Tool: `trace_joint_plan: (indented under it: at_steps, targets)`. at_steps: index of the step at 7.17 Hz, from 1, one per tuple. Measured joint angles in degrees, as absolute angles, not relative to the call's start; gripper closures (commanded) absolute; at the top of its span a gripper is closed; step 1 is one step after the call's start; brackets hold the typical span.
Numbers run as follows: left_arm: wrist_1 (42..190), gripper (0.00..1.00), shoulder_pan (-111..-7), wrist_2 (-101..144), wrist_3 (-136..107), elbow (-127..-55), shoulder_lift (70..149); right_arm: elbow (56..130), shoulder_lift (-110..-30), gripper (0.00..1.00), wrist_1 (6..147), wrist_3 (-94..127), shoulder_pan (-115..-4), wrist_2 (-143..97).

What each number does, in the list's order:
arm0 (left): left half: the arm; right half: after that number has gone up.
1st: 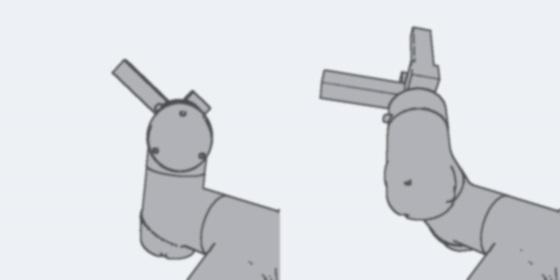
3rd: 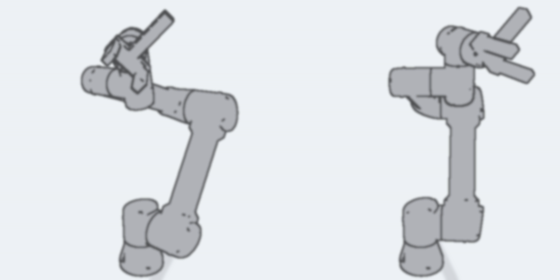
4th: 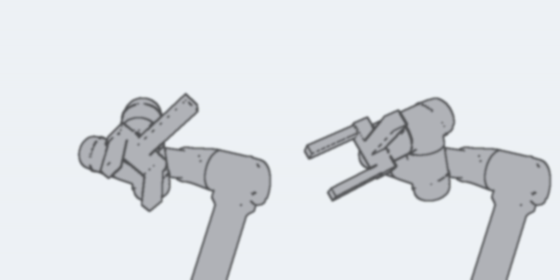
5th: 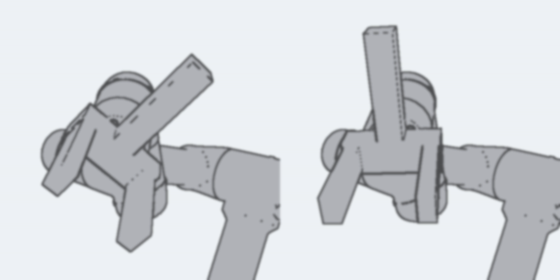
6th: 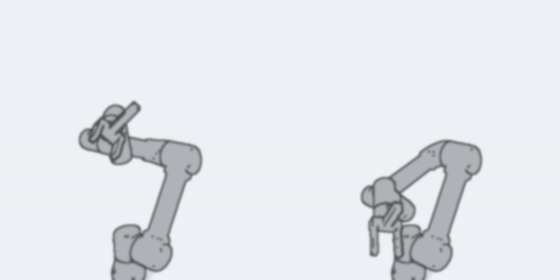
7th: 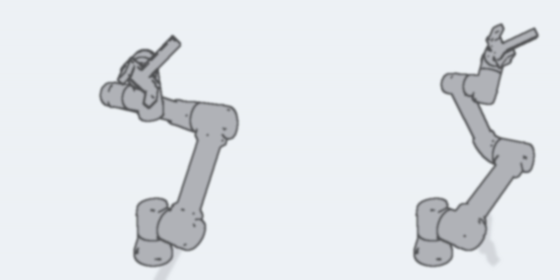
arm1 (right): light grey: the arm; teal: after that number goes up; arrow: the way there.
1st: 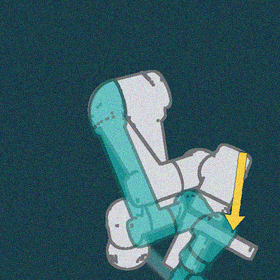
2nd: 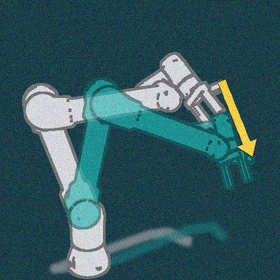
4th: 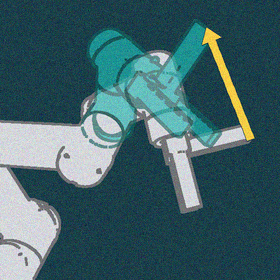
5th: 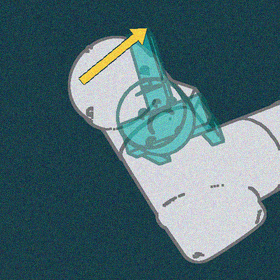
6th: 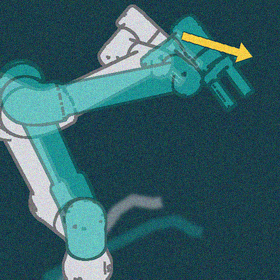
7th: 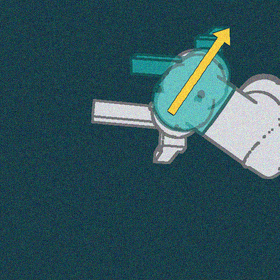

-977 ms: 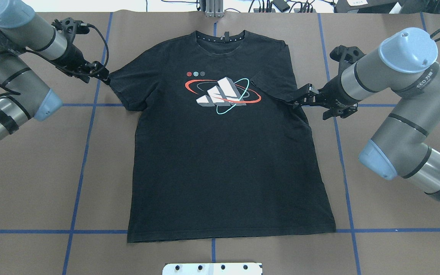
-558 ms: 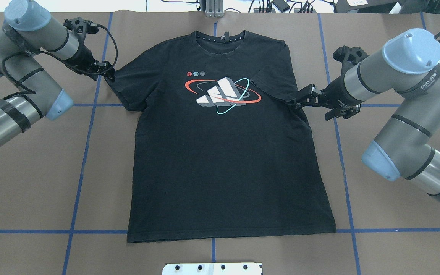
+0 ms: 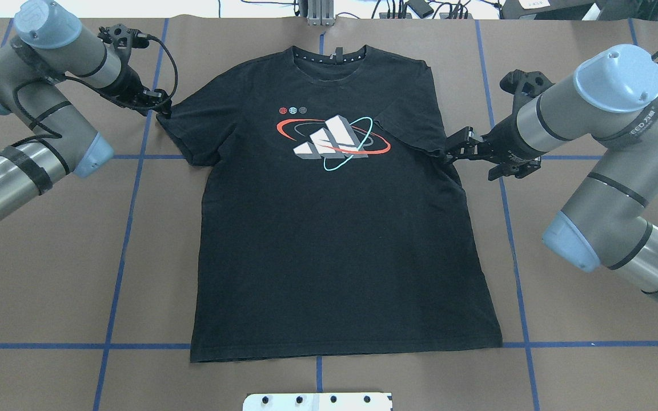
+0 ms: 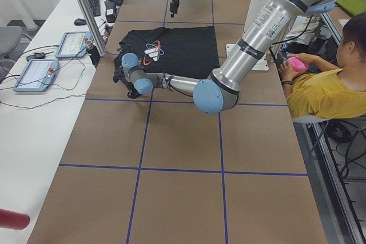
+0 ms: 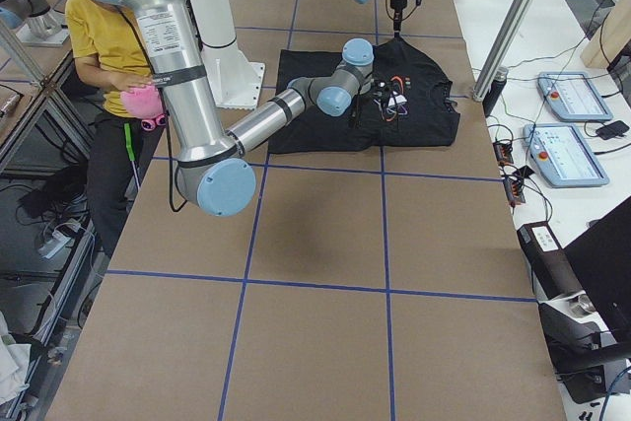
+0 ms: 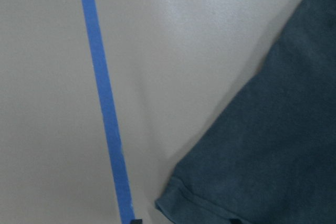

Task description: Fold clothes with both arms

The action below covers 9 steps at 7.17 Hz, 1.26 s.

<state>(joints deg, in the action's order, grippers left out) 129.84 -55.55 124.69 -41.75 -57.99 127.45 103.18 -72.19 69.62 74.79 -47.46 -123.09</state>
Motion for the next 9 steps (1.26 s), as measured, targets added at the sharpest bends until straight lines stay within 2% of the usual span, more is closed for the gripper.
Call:
trace_joint_plan:
  at_steps: [7,8,9]
  targets:
    - [130.0,0.47,-55.2,124.5,-41.7,-56.3,128.0,104.0,-72.6,0.00,69.6,74.8,-47.8,-123.1]
    - [130.1,0.56,-55.2,124.5,-41.7,-56.1,128.0,104.0,-72.7,0.00,69.6,74.8,-47.8,-123.1]
    - [130.1,0.81,-55.1,124.5,-41.7,-56.0,128.0,104.1,-72.8,0.00,69.6,74.8,-47.8,-123.1]
